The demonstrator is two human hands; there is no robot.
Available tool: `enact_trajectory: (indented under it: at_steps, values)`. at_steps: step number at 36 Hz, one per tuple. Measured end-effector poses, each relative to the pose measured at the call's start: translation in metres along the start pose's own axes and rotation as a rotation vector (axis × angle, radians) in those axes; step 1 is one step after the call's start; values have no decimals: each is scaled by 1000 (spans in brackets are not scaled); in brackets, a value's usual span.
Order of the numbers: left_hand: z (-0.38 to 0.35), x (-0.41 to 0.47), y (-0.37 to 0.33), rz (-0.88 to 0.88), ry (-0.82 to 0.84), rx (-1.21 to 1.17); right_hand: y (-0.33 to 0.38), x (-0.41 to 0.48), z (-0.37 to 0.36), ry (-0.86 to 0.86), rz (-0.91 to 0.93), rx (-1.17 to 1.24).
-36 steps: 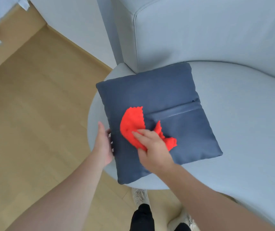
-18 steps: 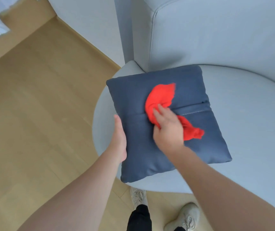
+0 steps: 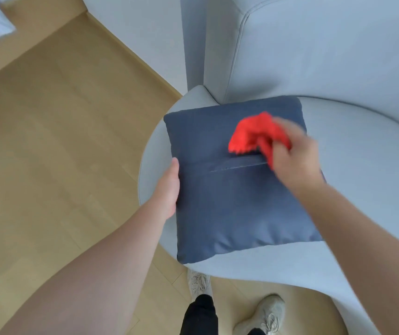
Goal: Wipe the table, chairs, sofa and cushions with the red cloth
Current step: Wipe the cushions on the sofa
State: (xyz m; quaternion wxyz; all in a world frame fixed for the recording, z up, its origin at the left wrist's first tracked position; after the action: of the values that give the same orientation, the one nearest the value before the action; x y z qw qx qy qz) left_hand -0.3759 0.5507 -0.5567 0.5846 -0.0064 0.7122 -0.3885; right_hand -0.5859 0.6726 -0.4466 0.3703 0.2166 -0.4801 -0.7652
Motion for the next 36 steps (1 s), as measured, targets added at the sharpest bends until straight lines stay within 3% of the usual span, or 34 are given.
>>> enact_trajectory:
  at_steps: [3, 7, 10, 13, 17, 20, 23, 26, 29, 32, 36]
  values:
    - [-4, 1, 6, 33, -45, 7, -25, 37, 29, -202, -223, -274]
    - [-17, 0, 9, 102, -11, -108, -46, 46, 5, -168, -390, -412]
    - [-25, -3, 3, 93, 80, -171, -27, 40, -52, -61, -258, -391]
    - [-20, -4, 0, 70, 164, -261, 0, 19, -116, 211, -16, -381]
    - [13, 4, 4, 74, 149, -346, 16, -9, -122, 354, 190, -326]
    - [16, 6, 3, 48, 115, -231, 23, -26, -91, 220, 339, -312]
    - [-4, -5, -3, -18, 145, -47, 16, -42, -45, -70, 390, -328]
    - [-16, -7, -6, -21, 144, 34, -13, -59, 6, -329, 202, -385]
    - [-18, -6, 0, 9, 100, 45, -44, -80, 20, -422, -122, -431]
    - [-27, -8, 8, 1, 88, 56, -50, -105, -12, -335, -214, -408]
    - [-34, -11, 16, -3, 64, -18, -27, -162, -88, 17, -38, -285]
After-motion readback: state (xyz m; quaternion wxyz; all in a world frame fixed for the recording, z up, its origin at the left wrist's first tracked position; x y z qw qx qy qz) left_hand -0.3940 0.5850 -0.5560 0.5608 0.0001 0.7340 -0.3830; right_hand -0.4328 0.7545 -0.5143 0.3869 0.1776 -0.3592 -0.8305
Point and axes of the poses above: each hand's wrist, its own x-axis towards the middle knuckle, its own z-axis out of the back of the hand, y = z × x, the point moved 3 cm from there along x, towards the middle knuckle, and after that the axes turned 3 degrees about x, right-handed, at the moved point
